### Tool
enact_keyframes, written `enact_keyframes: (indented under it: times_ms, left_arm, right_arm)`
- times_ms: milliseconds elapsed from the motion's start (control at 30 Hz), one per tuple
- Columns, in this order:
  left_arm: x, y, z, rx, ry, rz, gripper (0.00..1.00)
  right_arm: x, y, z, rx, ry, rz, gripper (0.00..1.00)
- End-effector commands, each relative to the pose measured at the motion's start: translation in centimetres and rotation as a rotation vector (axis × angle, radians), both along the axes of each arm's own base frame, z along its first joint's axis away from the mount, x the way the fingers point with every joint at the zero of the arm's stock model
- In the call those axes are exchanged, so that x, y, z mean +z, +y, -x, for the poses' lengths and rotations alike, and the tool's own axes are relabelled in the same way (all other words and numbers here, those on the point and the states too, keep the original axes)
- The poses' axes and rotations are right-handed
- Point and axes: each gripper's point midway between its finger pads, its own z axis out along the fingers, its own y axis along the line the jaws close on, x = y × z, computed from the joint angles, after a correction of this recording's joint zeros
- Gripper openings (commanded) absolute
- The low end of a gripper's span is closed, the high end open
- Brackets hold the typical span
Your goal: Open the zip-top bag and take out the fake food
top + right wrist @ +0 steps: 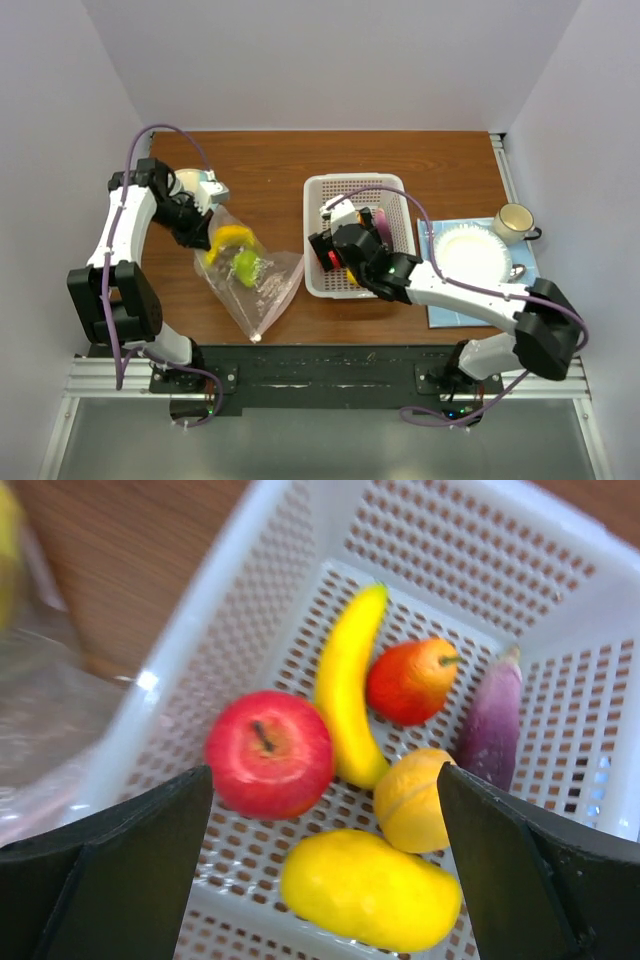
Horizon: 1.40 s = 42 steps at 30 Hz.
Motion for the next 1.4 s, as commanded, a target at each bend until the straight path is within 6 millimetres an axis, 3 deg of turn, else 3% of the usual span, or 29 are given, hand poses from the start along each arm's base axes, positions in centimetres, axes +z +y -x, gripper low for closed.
enact_keyframes:
  times_ms: [0,67,167,200,300,333,467,600,833,967,1067,1133,1167,1233,1367]
  left_arm:
    - [-1.5,0.9,0.6,-0.002,0.005,-0.057,0.0]
    - [-3.1,1.4,1.2,0.015,0.034,-0.084,0.0]
    - [-5.5,2.9,1.3,0.038,0.047,-0.17,0.0]
    - [-6.2,3.8,1.0,0.05,0.037,-0.216,0.0]
    - [-7.8,5.6,1.1,0.071,0.035,-0.307,0.0]
    - [-8.4,5.9,1.4,0.075,0.044,-0.323,0.0]
    - [-9.5,7.0,1.3,0.085,0.048,-0.382,0.0]
    - [-9.8,7.2,1.0,0.097,0.047,-0.389,0.0]
    - [-9.7,6.8,0.8,0.117,0.051,-0.362,0.0]
    - [-9.7,6.0,1.1,0.112,0.069,-0.321,0.0]
    - [-9.6,5.8,1.1,0.111,0.071,-0.315,0.0]
    - [-9.6,5.9,1.2,0.108,0.075,-0.316,0.0]
    - [-9.6,5.9,1.3,0.107,0.078,-0.317,0.0]
    - [-9.4,5.9,1.3,0.1,0.075,-0.318,0.0]
    - [-9.5,5.6,1.6,0.088,0.085,-0.306,0.0]
  right_arm:
    - [4.5,4.7,2.9,0.2,-0.088,-0.102,0.99]
    - [3.6,6.9,4.8,0.285,-0.07,-0.076,0.95]
    - [1.3,9.1,6.4,0.356,-0.013,-0.038,0.66]
    - [0.8,9.6,6.7,0.373,0.003,-0.036,0.44]
    - [-1.1,11.0,8.0,0.417,0.046,-0.028,0.14]
    - [-1.5,11.3,8.2,0.426,0.049,-0.028,0.11]
    - [-3.0,12.9,9.0,0.475,0.071,-0.018,0.13]
    - [-3.8,15.2,10.4,0.575,0.106,-0.027,0.29]
    - [-5.6,18.4,13.5,0.757,0.226,-0.056,0.4]
    - [-7.7,19.6,13.0,0.736,0.235,-0.052,0.35]
    - [-7.5,21.0,11.7,0.702,0.192,-0.077,0.31]
    - [-8.7,21.9,11.1,0.693,0.183,-0.061,0.32]
    - [-8.2,22.8,10.5,0.684,0.16,-0.071,0.37]
    - [-9.1,23.5,9.7,0.672,0.139,-0.051,0.49]
    - [-7.4,25.6,7.8,0.636,0.066,-0.085,0.82]
